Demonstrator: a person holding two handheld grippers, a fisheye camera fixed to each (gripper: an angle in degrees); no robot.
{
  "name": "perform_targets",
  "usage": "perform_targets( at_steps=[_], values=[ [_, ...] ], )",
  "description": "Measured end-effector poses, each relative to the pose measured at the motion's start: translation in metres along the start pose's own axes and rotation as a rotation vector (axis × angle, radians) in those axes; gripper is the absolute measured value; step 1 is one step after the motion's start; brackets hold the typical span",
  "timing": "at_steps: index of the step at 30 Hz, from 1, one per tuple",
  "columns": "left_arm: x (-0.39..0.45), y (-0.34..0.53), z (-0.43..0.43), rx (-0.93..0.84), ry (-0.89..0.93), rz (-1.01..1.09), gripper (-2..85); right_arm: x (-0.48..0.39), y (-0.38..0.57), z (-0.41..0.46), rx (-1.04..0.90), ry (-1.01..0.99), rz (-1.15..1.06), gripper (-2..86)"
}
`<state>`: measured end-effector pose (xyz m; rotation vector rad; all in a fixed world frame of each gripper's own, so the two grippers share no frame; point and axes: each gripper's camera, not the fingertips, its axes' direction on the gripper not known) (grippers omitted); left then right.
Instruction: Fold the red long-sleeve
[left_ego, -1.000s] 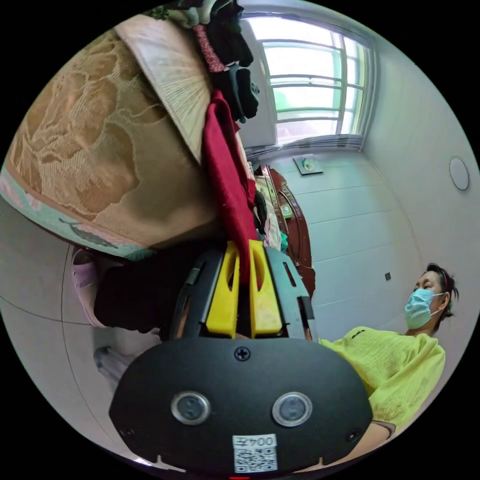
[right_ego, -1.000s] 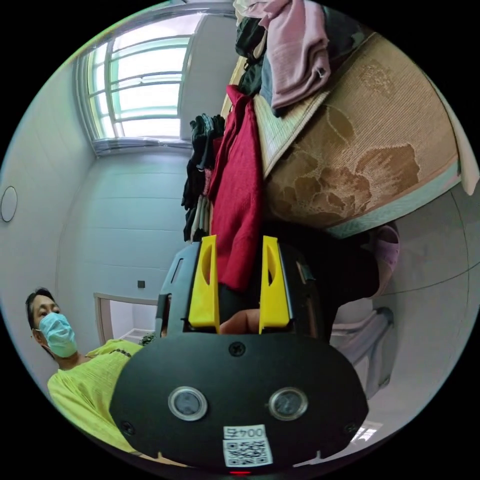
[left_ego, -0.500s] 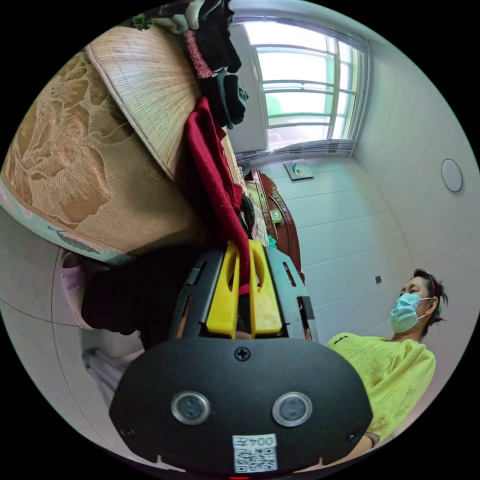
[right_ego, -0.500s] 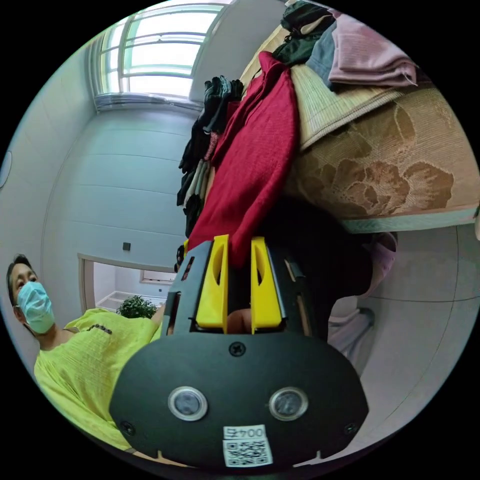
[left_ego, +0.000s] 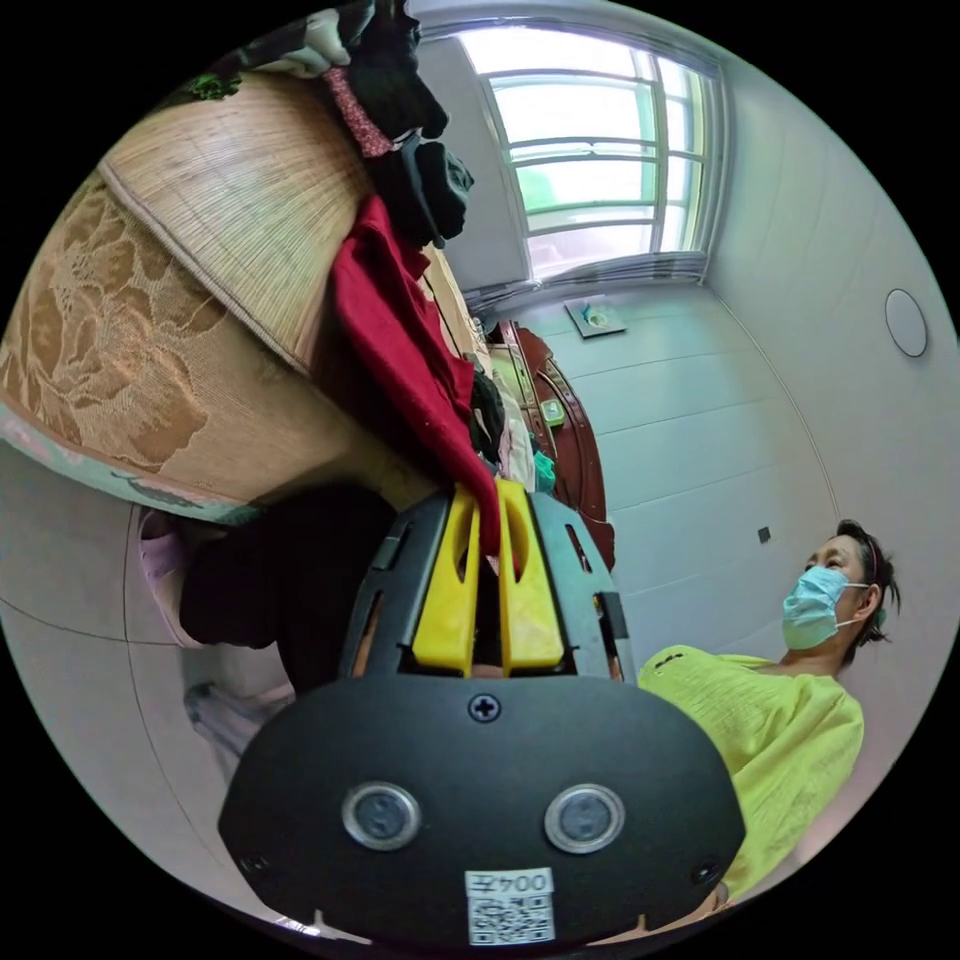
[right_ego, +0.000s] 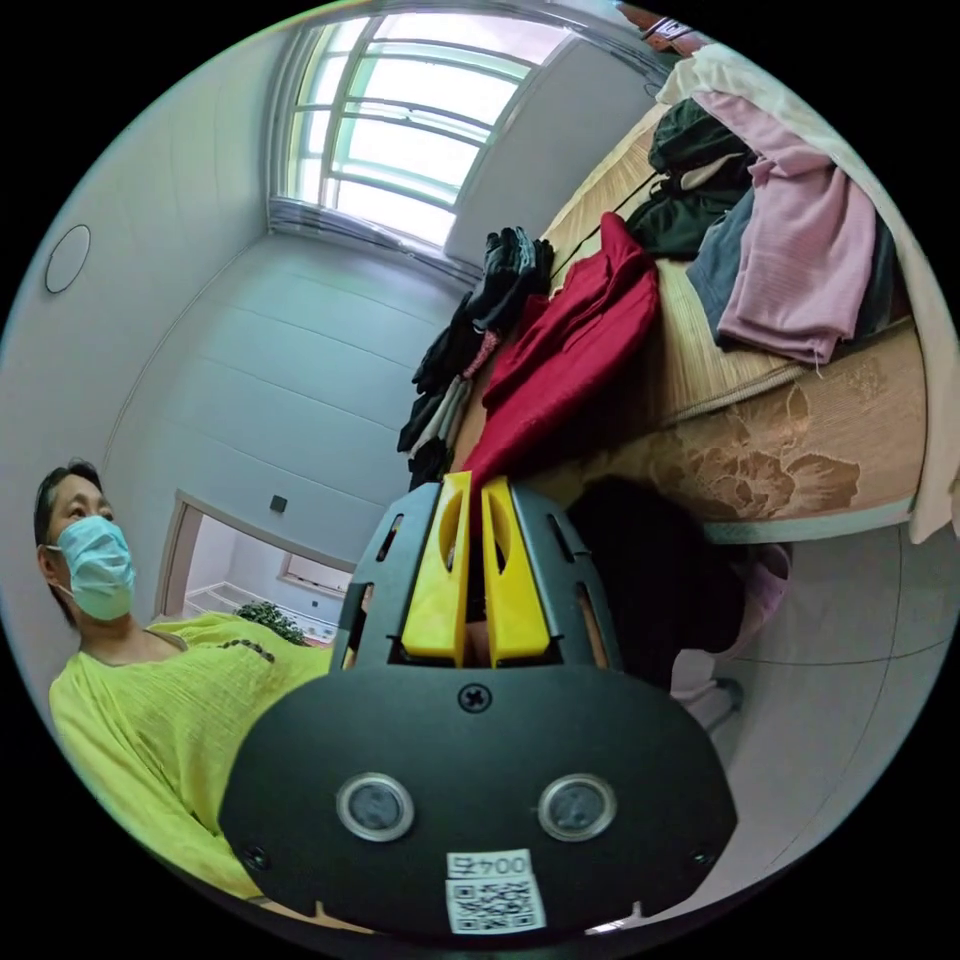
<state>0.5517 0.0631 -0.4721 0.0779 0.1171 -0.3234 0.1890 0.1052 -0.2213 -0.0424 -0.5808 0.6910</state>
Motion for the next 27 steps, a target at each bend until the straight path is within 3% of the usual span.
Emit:
perform_targets(
  at_steps=[11,15,21,27],
  values=[
    [0.014,0.131,-0.014,-0.045,0.004,-0.167,3.9,-0.016,0.081,-0.046,0.007,-0.077,0.132,-0.7],
    [0.007,0.143,-0.007,-0.023,0.028,-0.197,3.9,-0.008,0.078,-0.047,0.045,-0.117,0.179,-0.7],
    [0.043,0.074,0.016,0.04,0.14,-0.117,3.6,-0.037,0.005,-0.04,0.141,-0.217,0.124,-0.7],
    [0.064,-0.063,0.07,0.089,0.191,-0.146,3.1,-0.047,-0.112,-0.004,0.215,-0.219,0.141,-0.7]
  ],
)
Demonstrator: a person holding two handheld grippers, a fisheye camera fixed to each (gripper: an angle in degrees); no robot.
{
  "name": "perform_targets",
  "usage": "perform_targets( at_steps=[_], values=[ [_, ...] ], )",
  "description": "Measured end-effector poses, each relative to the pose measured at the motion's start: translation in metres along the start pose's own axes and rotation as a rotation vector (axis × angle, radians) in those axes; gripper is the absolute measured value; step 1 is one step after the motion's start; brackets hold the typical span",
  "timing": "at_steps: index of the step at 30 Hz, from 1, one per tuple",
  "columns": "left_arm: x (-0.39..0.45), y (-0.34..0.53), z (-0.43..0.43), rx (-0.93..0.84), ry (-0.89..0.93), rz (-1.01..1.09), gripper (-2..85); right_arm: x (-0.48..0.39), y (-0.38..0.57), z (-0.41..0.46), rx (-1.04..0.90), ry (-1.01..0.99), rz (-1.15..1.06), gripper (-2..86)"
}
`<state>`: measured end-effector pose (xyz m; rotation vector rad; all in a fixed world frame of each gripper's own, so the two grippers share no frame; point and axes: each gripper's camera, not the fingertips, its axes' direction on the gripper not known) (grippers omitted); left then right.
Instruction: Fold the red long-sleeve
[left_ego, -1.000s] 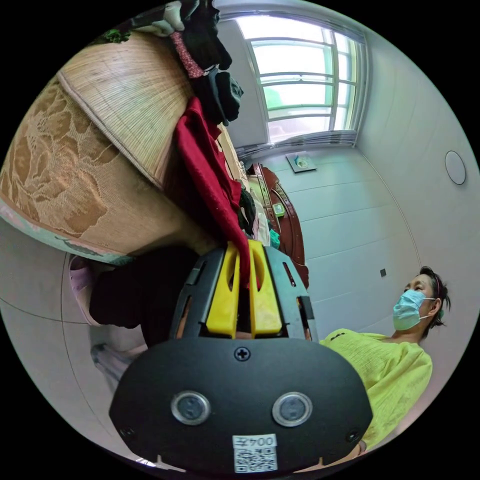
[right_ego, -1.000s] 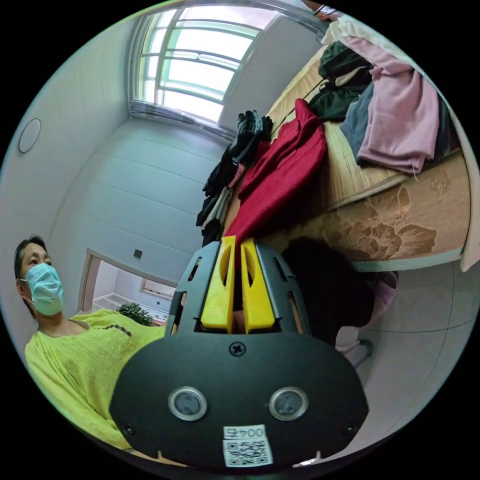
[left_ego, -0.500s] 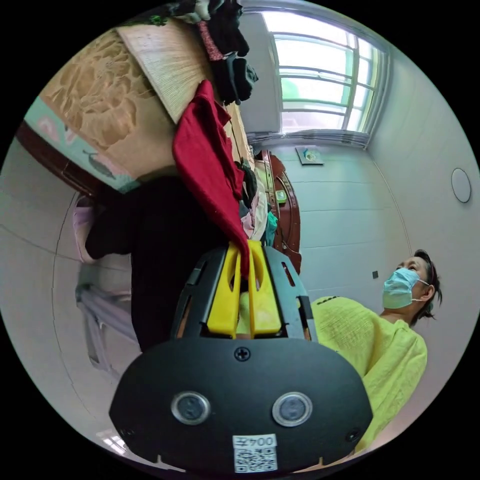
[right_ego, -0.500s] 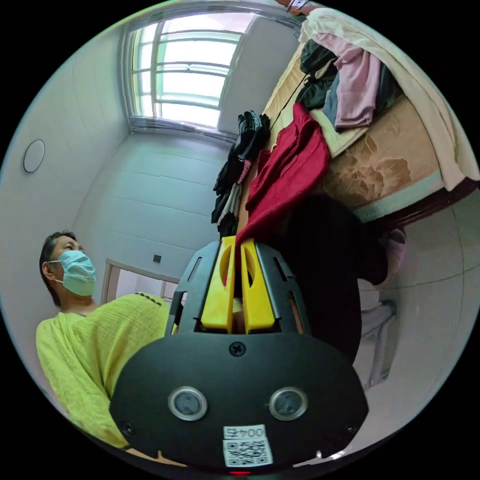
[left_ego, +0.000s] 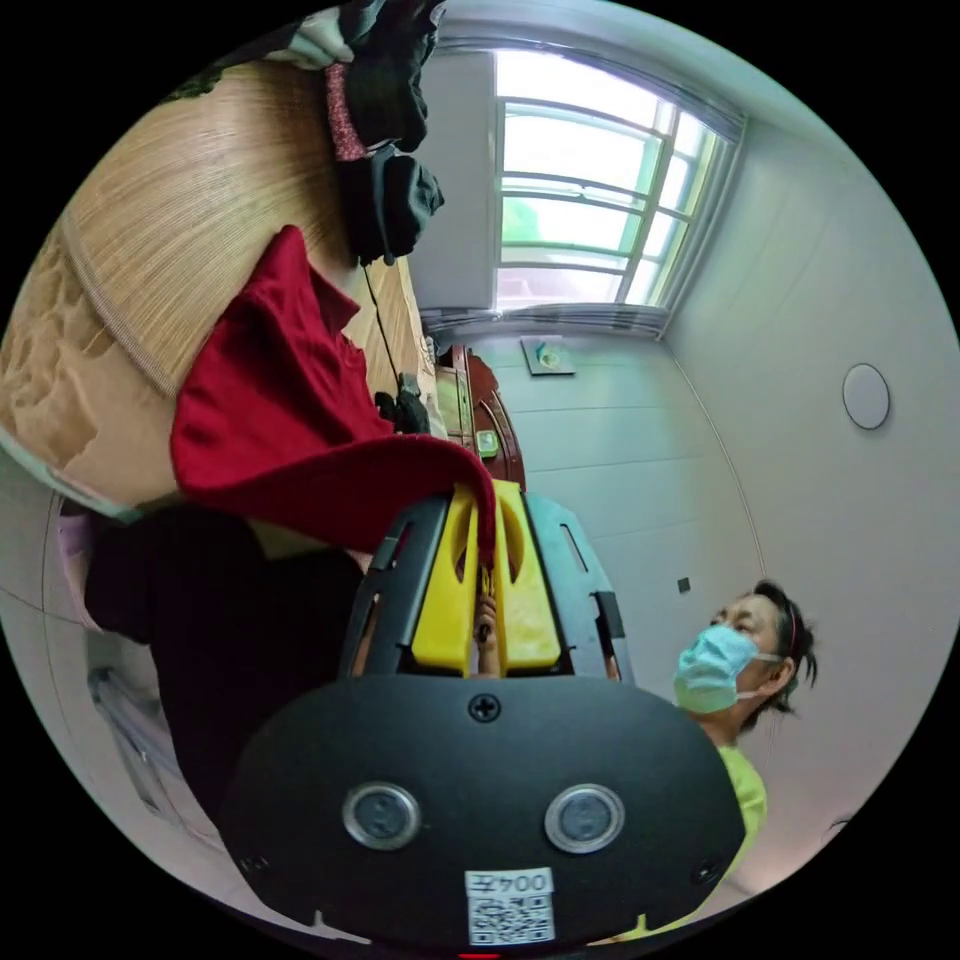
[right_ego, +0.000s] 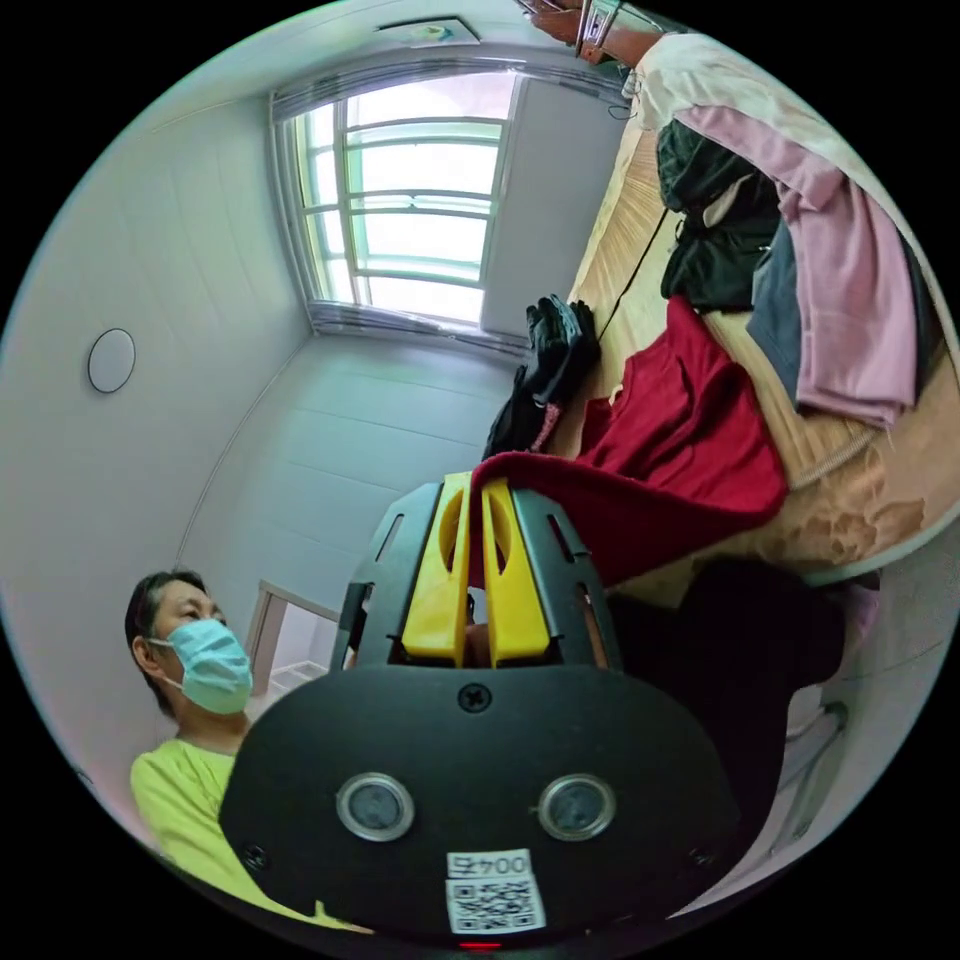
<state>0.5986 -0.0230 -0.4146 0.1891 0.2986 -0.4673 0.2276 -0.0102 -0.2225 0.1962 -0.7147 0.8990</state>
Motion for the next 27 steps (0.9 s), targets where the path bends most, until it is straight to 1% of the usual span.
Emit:
perform_targets(
  at_steps=[2,3,7,11,16,17,18,20,22,23,24,25,26,27],
  values=[
    [-0.003,-0.055,0.033,0.028,-0.038,-0.014,3.1,0.004,-0.033,0.023,0.019,0.026,0.017,-0.6],
    [-0.006,-0.068,0.042,0.036,-0.047,-0.025,3.1,0.009,-0.055,0.04,0.027,0.039,0.024,-0.6],
    [-0.045,-0.153,0.101,0.087,-0.093,-0.097,3.2,0.034,-0.12,0.093,0.038,0.101,0.05,-0.4],
    [-0.098,-0.221,0.162,0.123,-0.169,-0.151,3.5,0.089,-0.192,0.156,0.038,0.174,0.116,0.4],
    [-0.184,-0.266,0.219,0.192,-0.257,-0.194,5.4,0.17,-0.246,0.228,0.003,0.267,0.211,3.6],
    [-0.209,-0.268,0.228,0.224,-0.246,-0.205,6.4,0.192,-0.249,0.242,0.013,0.284,0.249,5.1],
    [-0.221,-0.268,0.231,0.248,-0.231,-0.218,6.9,0.208,-0.248,0.251,0.05,0.259,0.27,7.1],
    [-0.259,-0.259,0.243,0.328,-0.145,-0.236,8.6,0.219,-0.244,0.259,0.097,0.204,0.276,8.8],
    [-0.271,-0.249,0.251,0.375,-0.074,-0.207,8.8,0.211,-0.236,0.262,0.13,0.163,0.226,8.9],
    [-0.269,-0.24,0.254,0.407,-0.039,-0.152,8.3,0.189,-0.229,0.263,0.124,0.158,0.128,8.3],
    [-0.265,-0.234,0.255,0.418,-0.028,-0.11,7.8,0.156,-0.216,0.263,0.108,0.225,-0.009,7.3],
    [-0.249,-0.221,0.255,0.418,-0.039,0.001,6.6,0.136,-0.206,0.264,0.101,0.286,-0.083,7.1],
    [-0.228,-0.202,0.256,0.391,-0.118,0.12,5.2,0.098,-0.179,0.27,0.071,0.429,-0.241,6.5],
    [-0.216,-0.191,0.257,0.37,-0.182,0.188,4.7,0.067,-0.145,0.281,0.012,0.569,-0.383,6.4]
  ],
)
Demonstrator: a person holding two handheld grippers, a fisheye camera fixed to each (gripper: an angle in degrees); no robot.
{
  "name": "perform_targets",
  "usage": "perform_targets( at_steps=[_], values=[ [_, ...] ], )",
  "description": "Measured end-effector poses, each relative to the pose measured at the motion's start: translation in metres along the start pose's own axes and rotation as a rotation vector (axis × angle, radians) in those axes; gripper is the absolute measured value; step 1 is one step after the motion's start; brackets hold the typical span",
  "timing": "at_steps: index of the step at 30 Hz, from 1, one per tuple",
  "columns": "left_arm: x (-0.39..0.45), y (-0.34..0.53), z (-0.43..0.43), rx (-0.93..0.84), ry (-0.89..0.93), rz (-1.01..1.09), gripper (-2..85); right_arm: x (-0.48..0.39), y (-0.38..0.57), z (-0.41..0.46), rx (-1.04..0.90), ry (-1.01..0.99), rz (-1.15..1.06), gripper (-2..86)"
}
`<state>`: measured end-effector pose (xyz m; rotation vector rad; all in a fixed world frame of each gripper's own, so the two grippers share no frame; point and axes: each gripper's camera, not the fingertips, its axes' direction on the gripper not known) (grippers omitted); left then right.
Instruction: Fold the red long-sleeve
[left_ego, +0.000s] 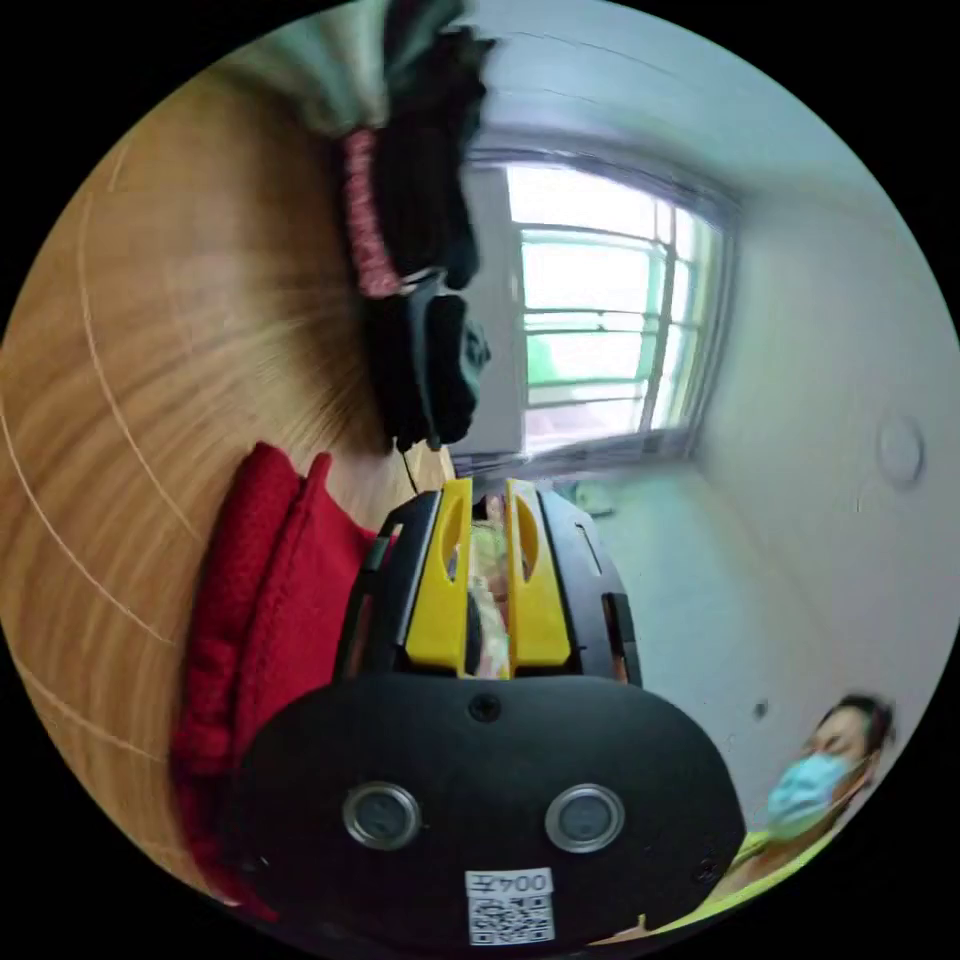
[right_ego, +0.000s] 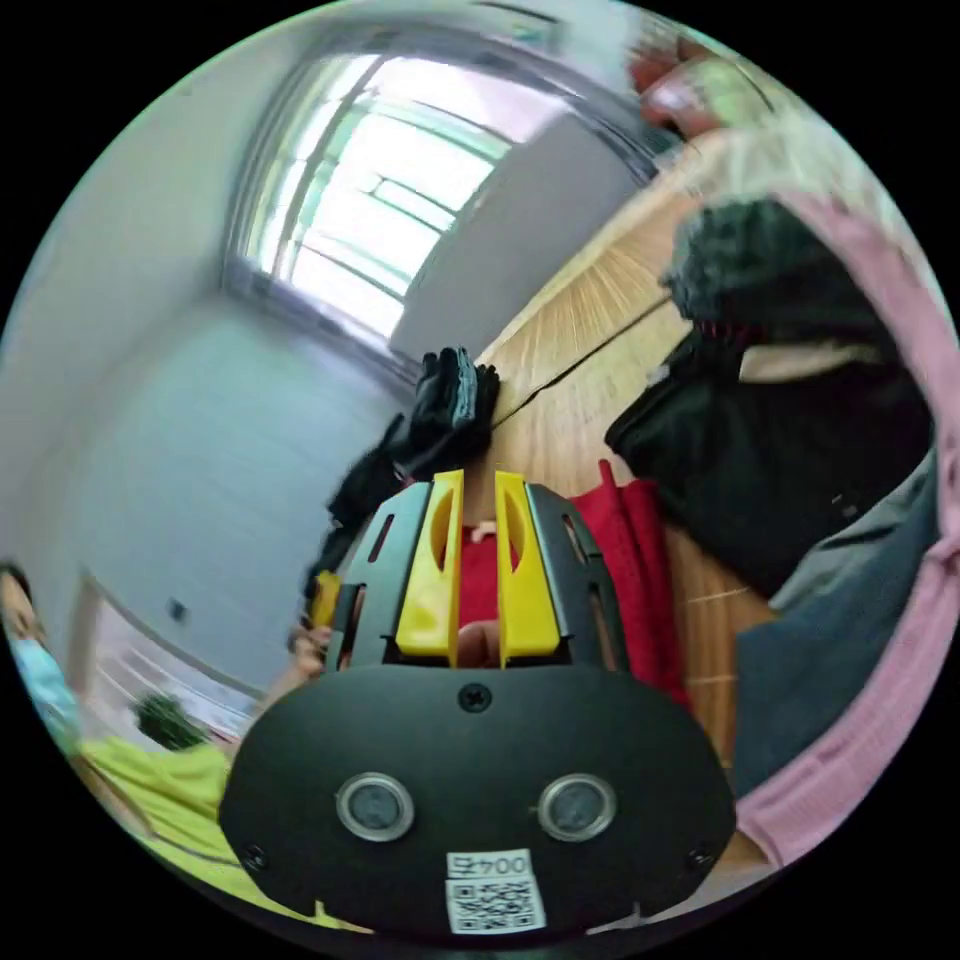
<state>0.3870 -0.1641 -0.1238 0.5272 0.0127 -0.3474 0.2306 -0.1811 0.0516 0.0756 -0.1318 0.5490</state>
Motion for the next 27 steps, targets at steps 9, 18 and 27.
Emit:
perform_targets(
  at_steps=[9,18,27],
  values=[
    [0.05,0.291,-0.011,-0.285,-0.839,0.819,1.4,-0.131,0.218,0.015,-0.222,0.595,-0.393,7.0],
    [-0.034,0.383,0.046,-0.296,-0.907,0.842,2.7,-0.111,0.262,0.106,-0.291,0.616,-0.338,8.7],
    [-0.041,0.41,0.023,-0.299,-0.948,0.936,9.3,-0.1,0.25,0.048,-0.223,0.398,-0.253,6.2]
  ],
)
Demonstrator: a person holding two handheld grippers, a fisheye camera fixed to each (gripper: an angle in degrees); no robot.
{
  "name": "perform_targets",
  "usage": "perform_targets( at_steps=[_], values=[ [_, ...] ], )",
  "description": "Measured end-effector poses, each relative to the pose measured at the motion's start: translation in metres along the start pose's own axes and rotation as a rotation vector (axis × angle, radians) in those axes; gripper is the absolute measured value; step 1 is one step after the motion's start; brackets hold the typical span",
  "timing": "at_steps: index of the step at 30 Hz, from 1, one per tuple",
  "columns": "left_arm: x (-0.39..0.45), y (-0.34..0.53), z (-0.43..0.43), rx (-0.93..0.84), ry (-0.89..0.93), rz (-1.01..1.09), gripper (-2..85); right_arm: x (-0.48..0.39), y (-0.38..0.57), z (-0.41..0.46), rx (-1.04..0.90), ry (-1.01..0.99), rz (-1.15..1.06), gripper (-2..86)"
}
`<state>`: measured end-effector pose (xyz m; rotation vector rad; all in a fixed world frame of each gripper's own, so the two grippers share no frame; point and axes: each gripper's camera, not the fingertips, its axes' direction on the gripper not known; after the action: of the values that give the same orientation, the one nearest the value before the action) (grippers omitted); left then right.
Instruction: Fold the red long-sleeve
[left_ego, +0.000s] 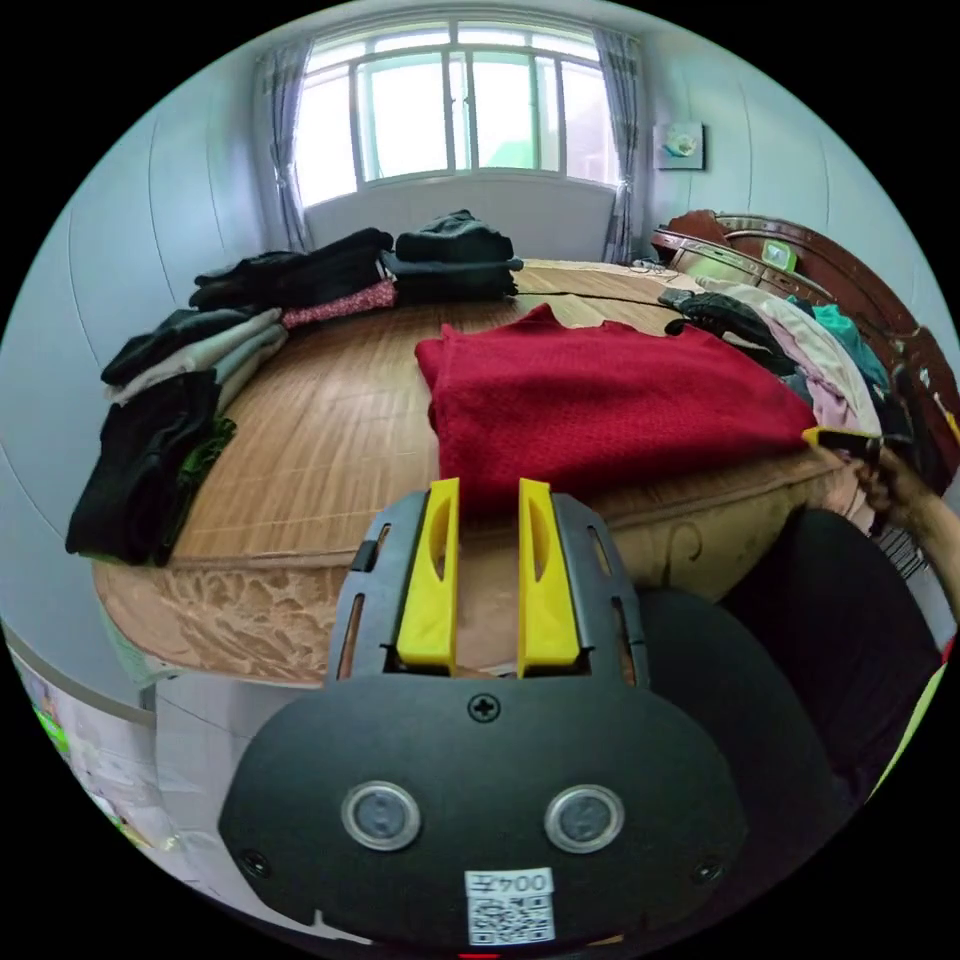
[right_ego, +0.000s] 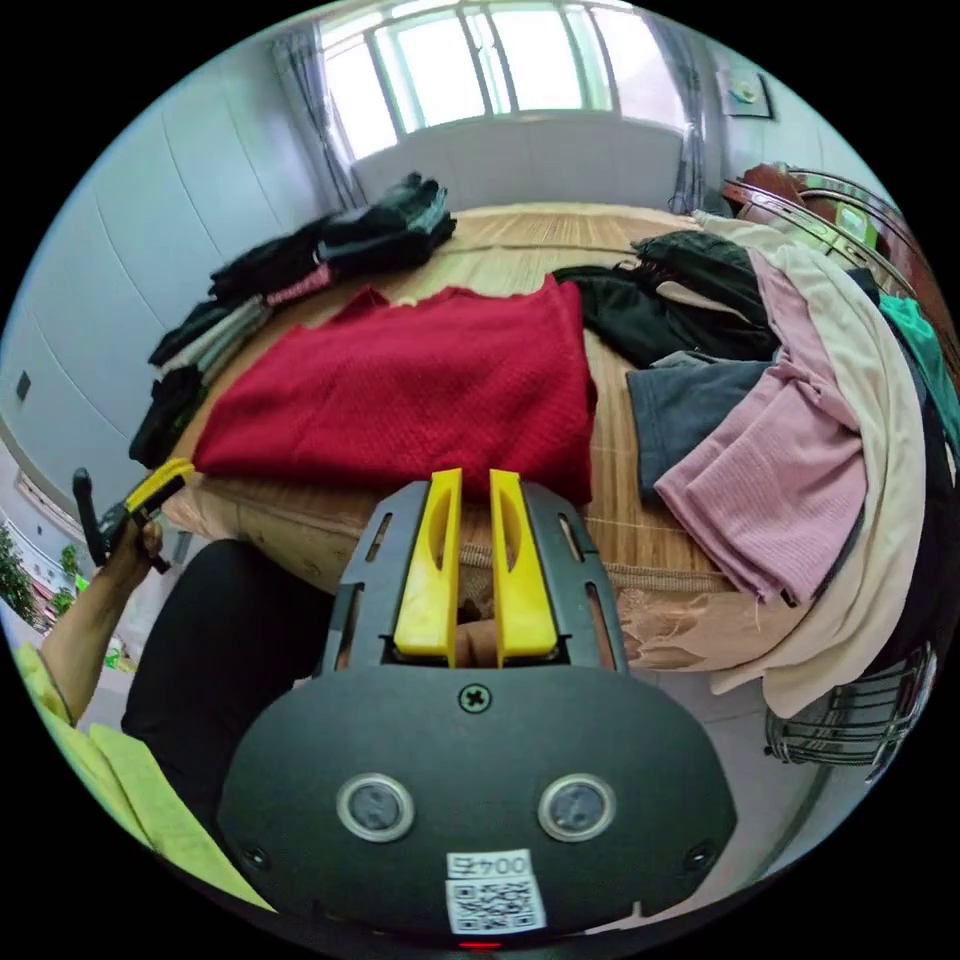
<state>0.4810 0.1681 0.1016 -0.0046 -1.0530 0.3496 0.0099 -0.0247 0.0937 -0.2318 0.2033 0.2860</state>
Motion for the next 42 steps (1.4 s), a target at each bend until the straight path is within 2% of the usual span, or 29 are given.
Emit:
perform_targets(
  at_steps=[6,17,20,25,28,30,35,39,42],
  values=[
    [-0.018,0.016,0.02,-0.06,0.017,0.182,10.4,0.023,0.028,-0.012,-0.054,0.053,-0.081,8.9],
    [-0.027,-0.043,0.072,-0.165,0.156,0.457,5.8,0.042,-0.009,0.021,-0.196,0.168,-0.302,13.7],
    [-0.033,-0.051,0.078,-0.166,0.151,0.461,3.6,0.04,-0.024,0.034,-0.229,0.164,-0.385,12.5],
    [-0.047,-0.066,0.074,-0.19,0.139,0.461,2.1,0.036,-0.046,0.045,-0.29,0.191,-0.448,4.1],
    [-0.084,-0.065,0.049,-0.152,0.197,0.374,2.2,0.056,-0.041,0.004,-0.23,0.083,-0.381,3.6],
    [-0.103,-0.056,0.042,-0.161,0.245,0.325,2.6,0.078,-0.017,-0.019,-0.243,-0.061,-0.294,3.9],
    [-0.12,-0.028,0.043,-0.231,0.231,0.295,7.1,0.098,0.032,-0.021,-0.321,-0.025,-0.232,6.6],
    [-0.167,-0.046,0.025,-0.225,0.232,0.207,11.1,0.136,0.023,-0.061,-0.117,-0.04,-0.056,7.6],
    [-0.208,-0.079,0.011,-0.132,0.237,0.105,11.3,0.154,-0.007,-0.07,-0.005,-0.082,0.004,7.3]
  ],
)
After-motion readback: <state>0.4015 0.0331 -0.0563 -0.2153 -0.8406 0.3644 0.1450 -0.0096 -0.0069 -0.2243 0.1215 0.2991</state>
